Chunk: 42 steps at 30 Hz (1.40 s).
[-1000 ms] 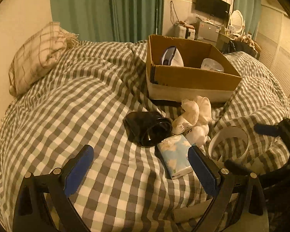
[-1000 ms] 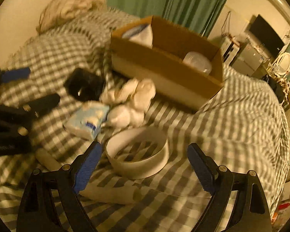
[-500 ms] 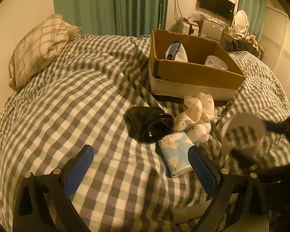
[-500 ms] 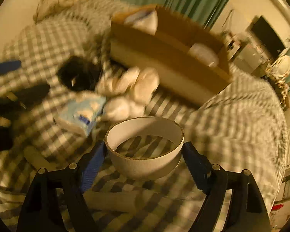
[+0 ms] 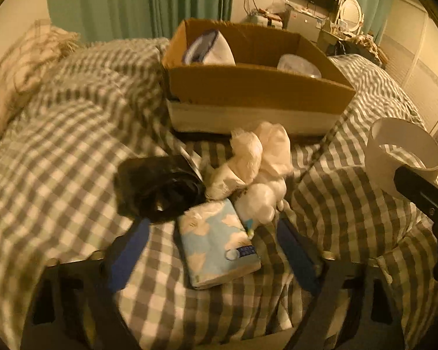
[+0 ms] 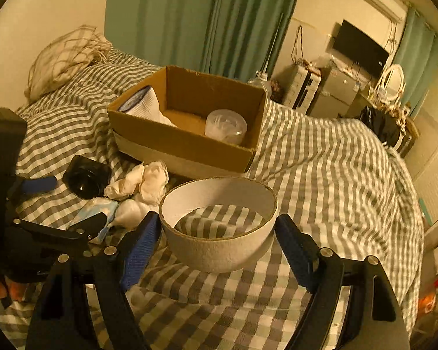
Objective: Organize objects
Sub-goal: 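Grasp the blue floral tissue pack with the left gripper while the right grasps the white tape roll, then lower the tissue pack and tape roll into the box and open both grippers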
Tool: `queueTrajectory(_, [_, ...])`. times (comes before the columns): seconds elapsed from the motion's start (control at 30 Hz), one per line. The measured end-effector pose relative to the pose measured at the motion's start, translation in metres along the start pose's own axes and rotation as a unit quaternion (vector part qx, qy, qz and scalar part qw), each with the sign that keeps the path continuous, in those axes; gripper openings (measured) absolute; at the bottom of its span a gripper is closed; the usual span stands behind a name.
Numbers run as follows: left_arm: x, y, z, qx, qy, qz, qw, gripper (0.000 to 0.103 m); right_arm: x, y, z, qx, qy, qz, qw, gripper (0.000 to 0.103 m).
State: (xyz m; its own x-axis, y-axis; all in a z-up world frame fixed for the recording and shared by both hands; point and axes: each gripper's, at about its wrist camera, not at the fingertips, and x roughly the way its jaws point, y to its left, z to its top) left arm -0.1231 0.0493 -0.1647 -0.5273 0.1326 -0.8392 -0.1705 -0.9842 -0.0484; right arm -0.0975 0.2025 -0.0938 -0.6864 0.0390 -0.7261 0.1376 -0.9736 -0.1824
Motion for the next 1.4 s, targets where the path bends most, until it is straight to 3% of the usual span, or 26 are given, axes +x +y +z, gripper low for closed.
queueTrajectory(0.2, [0.038,0.001,-0.007,0.002,0.067,-0.004,0.9977,0.082,0.003,-0.001,-0.003,0.005,-0.003,0.012,1.0,0.08])
queueTrajectory(0.3, [0.037,0.0,-0.008,0.005,0.065,-0.008,0.9978,0.064,0.003,-0.002,-0.005,0.009,-0.003,0.016,1.0,0.08])
queueTrajectory(0.43, [0.024,0.003,-0.009,0.0,0.052,-0.021,0.9984,0.062,0.001,-0.002,-0.005,0.009,-0.007,0.017,1.0,0.08])
queueTrajectory(0.7, [-0.038,0.007,-0.007,0.011,-0.021,-0.002,0.9997,0.062,-0.019,0.0,-0.006,0.005,-0.023,0.008,1.0,0.08])
queueTrajectory(0.97, [-0.097,-0.008,0.003,0.028,-0.088,-0.005,0.9957,0.061,-0.063,0.0,0.004,0.008,-0.063,0.009,0.998,0.08])
queueTrajectory(1.13, [-0.133,-0.012,0.031,0.037,-0.144,0.002,0.9888,0.061,-0.094,-0.008,0.025,0.018,-0.094,0.031,0.995,0.08])
queueTrajectory(1.27, [-0.145,-0.012,0.067,0.04,-0.164,-0.01,0.9855,0.061,-0.112,-0.016,0.052,0.012,-0.128,0.026,0.991,0.08])
queueTrajectory(1.4, [-0.155,-0.015,0.106,0.056,-0.206,-0.01,0.9769,0.061,-0.116,-0.026,0.089,0.008,-0.157,0.015,0.987,0.08])
